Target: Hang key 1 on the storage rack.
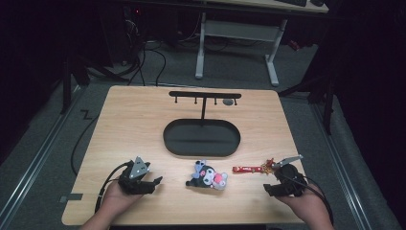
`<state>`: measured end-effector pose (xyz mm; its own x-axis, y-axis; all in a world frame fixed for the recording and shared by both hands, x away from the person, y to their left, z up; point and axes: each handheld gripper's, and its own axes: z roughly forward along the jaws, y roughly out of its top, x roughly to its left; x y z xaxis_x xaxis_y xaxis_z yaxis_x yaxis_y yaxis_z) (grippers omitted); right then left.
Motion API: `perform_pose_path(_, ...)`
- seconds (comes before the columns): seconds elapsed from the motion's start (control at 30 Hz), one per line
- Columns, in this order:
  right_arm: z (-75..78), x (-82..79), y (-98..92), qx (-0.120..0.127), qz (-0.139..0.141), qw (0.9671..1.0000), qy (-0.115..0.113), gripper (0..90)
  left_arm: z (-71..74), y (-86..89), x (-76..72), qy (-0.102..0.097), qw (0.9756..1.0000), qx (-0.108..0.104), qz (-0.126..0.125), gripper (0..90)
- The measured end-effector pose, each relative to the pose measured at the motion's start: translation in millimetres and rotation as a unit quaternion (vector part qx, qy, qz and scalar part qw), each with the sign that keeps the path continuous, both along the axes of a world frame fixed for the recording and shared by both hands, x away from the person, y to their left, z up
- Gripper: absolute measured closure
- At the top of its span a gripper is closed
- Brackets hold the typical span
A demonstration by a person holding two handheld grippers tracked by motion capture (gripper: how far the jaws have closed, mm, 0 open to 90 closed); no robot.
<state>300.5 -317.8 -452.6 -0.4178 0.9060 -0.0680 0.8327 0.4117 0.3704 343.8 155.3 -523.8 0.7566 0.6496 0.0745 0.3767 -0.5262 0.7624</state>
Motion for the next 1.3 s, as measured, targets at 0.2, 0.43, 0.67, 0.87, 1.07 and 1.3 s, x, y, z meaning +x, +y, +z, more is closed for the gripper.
perform_pose_path(0.2, 0.6, 21.8, -7.3, -0.016, -0.015, 0.9994, 0.026, 36.0, 0.5, 0.3, -1.0, -0.001, 1.0000, 0.003, -0.002, 29.2)
perform_pose_path(0.43, 0.3, 44.4, -12.1, -0.020, -0.022, 0.9986, 0.042, 35.5, 0.3, 0.8, -1.0, -0.001, 1.0000, 0.002, -0.001, 29.2)
perform_pose_path(0.67, -7.0, 62.3, -16.9, -0.014, -0.031, 0.9979, 0.054, 29.2, 0.5, 1.8, -0.4, -0.001, 1.0000, 0.001, 0.000, 29.3)
perform_pose_path(0.87, -7.2, 65.6, -26.9, -0.013, -0.038, 0.9978, 0.054, 29.8, 0.0, 2.9, -1.1, 0.000, 1.0000, 0.002, -0.002, 29.3)
perform_pose_path(1.07, -10.8, 74.2, -29.4, -0.025, -0.034, 0.9974, 0.059, 37.5, 0.1, 3.3, -2.2, 0.001, 1.0000, 0.003, -0.001, 29.5)
perform_pose_path(1.3, -22.5, 80.9, -39.7, -0.018, -0.044, 0.9960, 0.076, 42.8, -2.0, 2.4, -1.6, 0.006, 0.9999, 0.007, -0.004, 29.7)
